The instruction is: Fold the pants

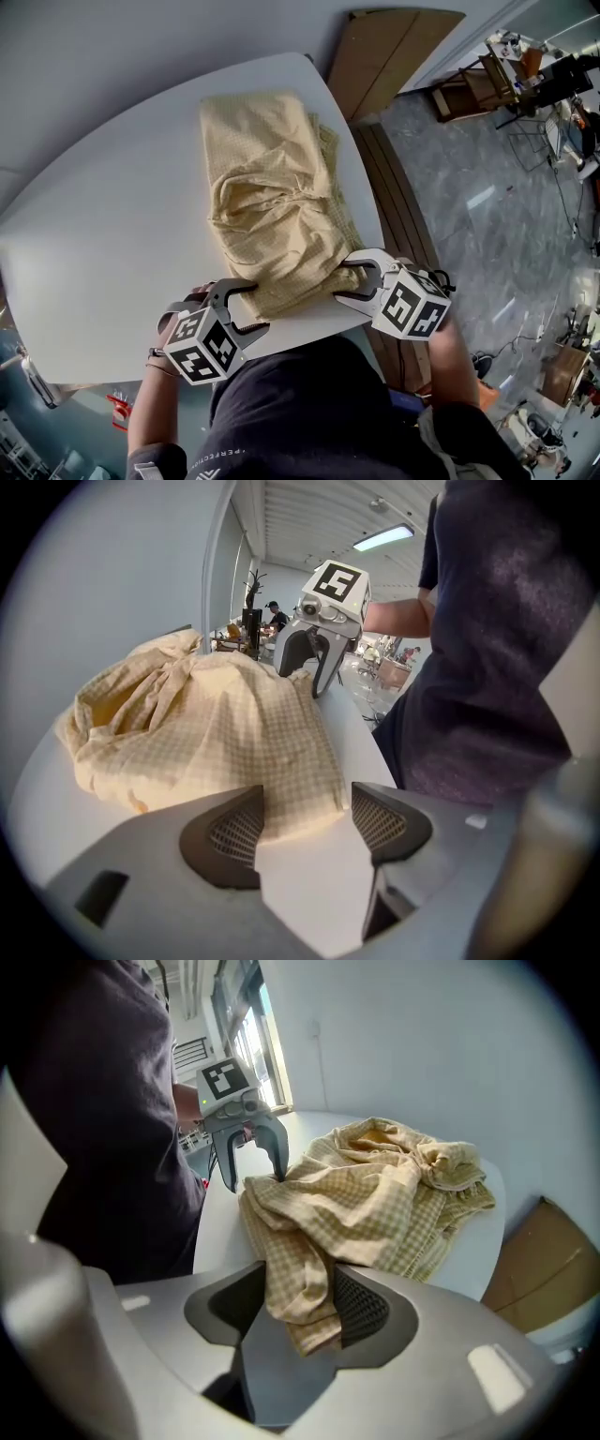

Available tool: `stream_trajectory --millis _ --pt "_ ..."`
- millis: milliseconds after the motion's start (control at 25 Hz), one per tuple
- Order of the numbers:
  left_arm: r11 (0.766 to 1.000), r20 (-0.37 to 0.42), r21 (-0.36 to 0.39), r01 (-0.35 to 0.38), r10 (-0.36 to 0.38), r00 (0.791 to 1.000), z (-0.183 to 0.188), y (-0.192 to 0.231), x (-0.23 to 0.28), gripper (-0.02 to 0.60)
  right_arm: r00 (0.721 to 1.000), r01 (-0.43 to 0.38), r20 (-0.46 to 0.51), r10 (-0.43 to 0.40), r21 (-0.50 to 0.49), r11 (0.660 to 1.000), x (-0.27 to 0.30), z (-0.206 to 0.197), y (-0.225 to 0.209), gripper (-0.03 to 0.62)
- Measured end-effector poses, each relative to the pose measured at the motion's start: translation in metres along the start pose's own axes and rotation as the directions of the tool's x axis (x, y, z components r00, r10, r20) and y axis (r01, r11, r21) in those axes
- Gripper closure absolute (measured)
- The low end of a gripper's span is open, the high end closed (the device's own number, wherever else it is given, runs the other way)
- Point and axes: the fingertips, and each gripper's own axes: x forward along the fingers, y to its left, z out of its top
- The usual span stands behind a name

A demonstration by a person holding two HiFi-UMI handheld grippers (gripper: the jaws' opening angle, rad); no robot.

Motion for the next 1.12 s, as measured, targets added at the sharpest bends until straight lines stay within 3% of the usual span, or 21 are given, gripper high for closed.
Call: stream_trajectory --millis 160,280,400,480,680,1120 --pt "0.999 -0.013 0.035 -0.042 0.042 0.999 -0.001 0.003 0.002 0.305 1.0 0.009 -0.007 -0.009 -0.071 0.997 0.0 -0.002 -0.004 0.402" --pt "0.993 -0.021 0.061 -0.099 0.101 0.995 -0.001 0.005 0.003 0.352 0.999 0.037 0.005 -0.037 -0.071 0.997 -0.001 -0.003 -0.006 0.436" --pt "0.991 -0.015 0.013 -0.135 0.135 0.991 -0.001 0.011 0.003 0.387 0.999 0.043 0.013 -0.043 0.005 0.999 0.0 -0.002 -0.01 0.465" --pt "0.989 -0.016 -0.033 -0.143 0.143 0.99 -0.001 0.019 0.002 0.445 0.999 0.035 0.003 -0.036 0.054 0.998 0.001 0.0 -0.014 0.476" --pt "0.988 -0.004 -0.072 -0.136 0.136 0.991 0.007 0.021 -0.006 0.486 0.997 0.062 -0.054 -0.059 0.044 0.997 -0.002 0.004 -0.014 0.543" --pt "0.99 0.076 -0.139 -0.035 0.046 0.996 -0.013 -0.036 -0.041 0.497 0.99 -0.065 -0.115 0.08 0.128 0.99 -0.005 0.019 0.065 0.554"
